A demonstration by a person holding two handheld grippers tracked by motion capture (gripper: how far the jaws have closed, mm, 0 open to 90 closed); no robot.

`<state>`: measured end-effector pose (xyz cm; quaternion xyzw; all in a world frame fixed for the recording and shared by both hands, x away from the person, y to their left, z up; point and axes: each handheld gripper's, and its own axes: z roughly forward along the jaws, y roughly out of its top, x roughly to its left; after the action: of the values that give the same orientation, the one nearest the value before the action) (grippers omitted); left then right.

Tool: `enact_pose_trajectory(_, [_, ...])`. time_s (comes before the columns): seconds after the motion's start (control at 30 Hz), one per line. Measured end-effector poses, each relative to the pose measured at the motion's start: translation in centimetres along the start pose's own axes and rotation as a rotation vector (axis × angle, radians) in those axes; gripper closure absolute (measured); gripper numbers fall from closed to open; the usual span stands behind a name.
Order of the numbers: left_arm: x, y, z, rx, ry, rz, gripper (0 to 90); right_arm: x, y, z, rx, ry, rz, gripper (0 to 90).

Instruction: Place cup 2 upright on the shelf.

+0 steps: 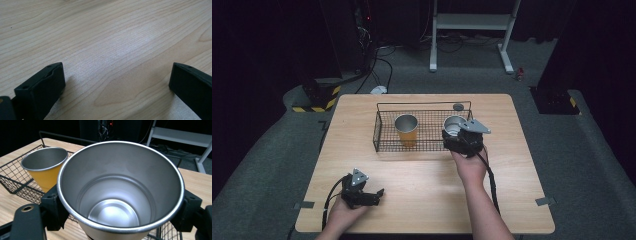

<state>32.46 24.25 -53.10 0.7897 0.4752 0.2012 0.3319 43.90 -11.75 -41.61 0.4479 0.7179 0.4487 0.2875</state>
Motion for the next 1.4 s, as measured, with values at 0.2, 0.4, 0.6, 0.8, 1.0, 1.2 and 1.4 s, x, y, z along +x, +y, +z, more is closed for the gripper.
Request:
enact_pose_trajectory(0.2, [0.0,0.0,0.0,0.003,-0.003,0.005,0.7,0.1,1.2,0.9,-0.005,0.001,-0.007,18.4])
enact_pose_trajectory(0.4, [0.0,0.0,0.0,0.003,-0.002,0.004,0.7,0.2,2.0,1.9,0.002,-0.002,-0.006,18.4])
enact_pose_trajectory(0.6, [0.0,0.0,0.0,0.003,-0.008,0.005,0.7,0.5,2.6,2.7,0.012,-0.004,-0.017,18.4])
enact_pose_trajectory(0.8, [0.0,0.0,0.0,0.003,-0.007,0.005,0.7,0.8,3.2,3.3,0.009,-0.002,-0.013,18.4])
enact_pose_trajectory(1.0, [0.1,0.0,0.0,0.003,-0.005,0.009,0.8,0.8,3.8,3.8,0.021,-0.013,-0.017,18.4])
enact_pose_trajectory(1.2, [0.1,0.0,0.0,0.001,-0.006,0.007,0.8,0.6,3.9,4.7,0.031,-0.018,-0.011,18.4])
enact_pose_trajectory(1.4, [0.0,0.0,0.0,0.000,-0.006,0.005,0.8,0.3,3.3,6.0,0.078,-0.032,0.001,18.3])
